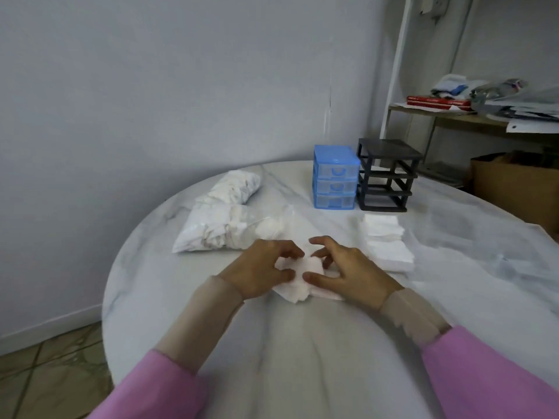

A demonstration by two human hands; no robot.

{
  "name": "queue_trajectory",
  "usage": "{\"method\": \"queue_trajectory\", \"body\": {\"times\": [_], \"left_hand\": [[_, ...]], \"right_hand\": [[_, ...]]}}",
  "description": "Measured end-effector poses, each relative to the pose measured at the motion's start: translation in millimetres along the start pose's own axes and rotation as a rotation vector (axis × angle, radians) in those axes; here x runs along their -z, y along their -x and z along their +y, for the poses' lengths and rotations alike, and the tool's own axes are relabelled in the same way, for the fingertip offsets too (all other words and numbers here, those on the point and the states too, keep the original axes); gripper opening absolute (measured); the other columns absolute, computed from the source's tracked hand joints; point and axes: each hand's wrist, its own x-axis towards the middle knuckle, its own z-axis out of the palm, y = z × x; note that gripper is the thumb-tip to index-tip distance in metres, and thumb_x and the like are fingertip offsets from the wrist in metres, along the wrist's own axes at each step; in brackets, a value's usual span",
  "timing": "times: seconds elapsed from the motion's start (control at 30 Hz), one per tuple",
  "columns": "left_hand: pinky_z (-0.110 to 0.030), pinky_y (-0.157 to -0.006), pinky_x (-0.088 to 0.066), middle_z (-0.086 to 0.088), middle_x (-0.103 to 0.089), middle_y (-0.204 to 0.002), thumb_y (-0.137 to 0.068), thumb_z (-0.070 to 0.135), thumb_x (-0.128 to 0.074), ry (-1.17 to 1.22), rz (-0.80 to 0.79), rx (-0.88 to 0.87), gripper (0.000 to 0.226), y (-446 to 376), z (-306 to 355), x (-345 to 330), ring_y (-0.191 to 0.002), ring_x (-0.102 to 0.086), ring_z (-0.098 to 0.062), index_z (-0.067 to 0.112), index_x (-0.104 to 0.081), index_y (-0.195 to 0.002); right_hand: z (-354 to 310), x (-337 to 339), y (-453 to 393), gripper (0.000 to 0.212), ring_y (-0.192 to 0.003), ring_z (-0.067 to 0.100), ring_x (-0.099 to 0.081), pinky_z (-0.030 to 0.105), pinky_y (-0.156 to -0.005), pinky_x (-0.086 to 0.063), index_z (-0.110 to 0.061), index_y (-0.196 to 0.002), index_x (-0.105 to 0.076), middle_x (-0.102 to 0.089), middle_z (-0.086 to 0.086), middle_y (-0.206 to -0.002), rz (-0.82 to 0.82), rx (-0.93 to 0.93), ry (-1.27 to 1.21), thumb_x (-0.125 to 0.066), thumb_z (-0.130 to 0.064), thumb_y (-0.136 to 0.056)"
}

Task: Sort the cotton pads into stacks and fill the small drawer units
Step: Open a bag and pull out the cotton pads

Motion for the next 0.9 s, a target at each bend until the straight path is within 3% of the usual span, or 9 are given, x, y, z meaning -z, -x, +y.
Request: {"method": "queue_trajectory", "body": {"times": [0.1, 0.2, 0.27, 0.33, 0.4, 0.53, 0.6, 0.7, 0.9], "left_hand": [[-0.002, -0.07, -0.032, -0.003, -0.061, -0.117, -0.087, 0.012, -0.062, -0.057, 0.0, 0.01, 0.037, 5.6, -1.4, -4.7, -0.091, -0.05, -0.007, 0.013, -0.057, -0.124], [-0.017, -0.086, -0.036, -0.004, -0.057, -0.124, -0.088, 0.02, -0.061, -0.089, 0.007, 0.04, 0.046, 6.0, -2.7, -9.7, -0.109, -0.053, -0.016, 0.015, -0.048, -0.132], [-0.022, -0.088, -0.038, -0.006, -0.057, -0.123, -0.087, 0.022, -0.062, -0.088, 0.025, 0.057, 0.052, 5.7, -2.5, -11.5, -0.11, -0.053, -0.017, 0.015, -0.044, -0.135], [-0.013, -0.075, -0.039, -0.007, -0.059, -0.11, -0.085, 0.021, -0.065, 0.003, 0.056, 0.063, 0.052, 4.4, -0.3, -12.5, -0.095, -0.054, -0.015, 0.015, -0.046, -0.133], [-0.008, -0.066, -0.039, -0.002, -0.056, -0.095, -0.082, 0.019, -0.07, 0.132, 0.126, 0.1, 0.046, -0.2, 2.9, -12.7, -0.08, -0.052, -0.011, 0.016, -0.051, -0.124], [-0.022, -0.061, -0.055, -0.005, -0.056, -0.079, -0.082, 0.004, -0.067, 0.703, 0.21, 0.215, 0.02, -18.3, 14.7, -7.9, -0.064, -0.058, -0.008, 0.011, -0.058, -0.098], [-0.018, -0.056, -0.054, -0.009, -0.059, -0.076, -0.085, 0.001, -0.062, 0.831, 0.2, 0.209, 0.014, -29.1, 24.4, -3.8, -0.057, -0.061, -0.003, 0.005, -0.058, -0.098], [-0.014, -0.055, -0.052, 0.0, -0.063, -0.066, -0.089, 0.002, -0.057, 0.926, 0.179, 0.179, 0.005, -39.4, 35.1, 0.3, -0.053, -0.061, 0.0, 0.006, -0.059, -0.091], [-0.018, -0.061, -0.054, -0.007, -0.066, -0.076, -0.086, -0.003, -0.059, 0.98, 0.15, 0.125, 0.027, -50.9, 32.4, -2.6, -0.061, -0.064, -0.004, 0.008, -0.054, -0.111]], "right_hand": [[0.3, -5.1, -1.1, 0.062, -0.096, 0.007, -0.049, 0.018, -0.082, -0.039, -0.027, -0.132, -0.041, -0.054, -0.004, -0.111, 0.009, 0.01, -0.049, -0.071, -0.038, -0.078], [-3.7, -6.7, 0.2, 0.053, -0.083, 0.0, -0.049, 0.004, -0.07, -0.036, -0.023, -0.122, -0.049, -0.054, -0.01, -0.095, 0.06, 0.028, -0.167, -0.075, -0.021, -0.076], [-5.0, -6.4, 0.9, 0.04, -0.08, 0.005, -0.055, 0.009, -0.068, -0.041, -0.02, -0.108, -0.057, -0.057, -0.012, -0.088, 0.093, 0.047, -0.24, -0.075, -0.011, -0.073], [-2.9, -3.1, 1.0, 0.028, -0.082, 0.017, -0.059, 0.021, -0.072, -0.045, -0.013, -0.096, -0.062, -0.063, -0.003, -0.086, 0.121, 0.051, -0.278, -0.075, -0.008, -0.072], [1.7, 2.6, 0.6, 0.023, -0.084, 0.019, -0.059, 0.025, -0.075, -0.046, -0.012, -0.091, -0.061, -0.064, 0.003, -0.088, 0.155, 0.048, -0.343, -0.074, -0.008, -0.073], [7.2, 16.2, -0.9, 0.018, -0.084, 0.015, -0.058, 0.034, -0.077, -0.05, -0.016, -0.084, -0.054, -0.061, -0.003, -0.084, 0.264, 0.047, -0.58, -0.067, -0.004, -0.082], [7.5, 23.5, -1.2, 0.015, -0.083, 0.013, -0.057, 0.031, -0.075, -0.05, -0.015, -0.083, -0.054, -0.061, -0.003, -0.084, 0.323, 0.036, -0.68, -0.063, -0.003, -0.085], [9.7, 31.5, -0.4, 0.014, -0.081, 0.011, -0.059, 0.02, -0.069, -0.05, -0.017, -0.089, -0.057, -0.064, -0.002, -0.088, 0.353, -0.001, -0.753, -0.06, -0.003, -0.086], [14.0, 37.6, 0.5, 0.021, -0.075, 0.011, -0.06, 0.017, -0.064, -0.047, -0.018, -0.086, -0.062, -0.066, -0.002, -0.083, 0.394, -0.132, -0.738, -0.058, 0.002, -0.084]]}}
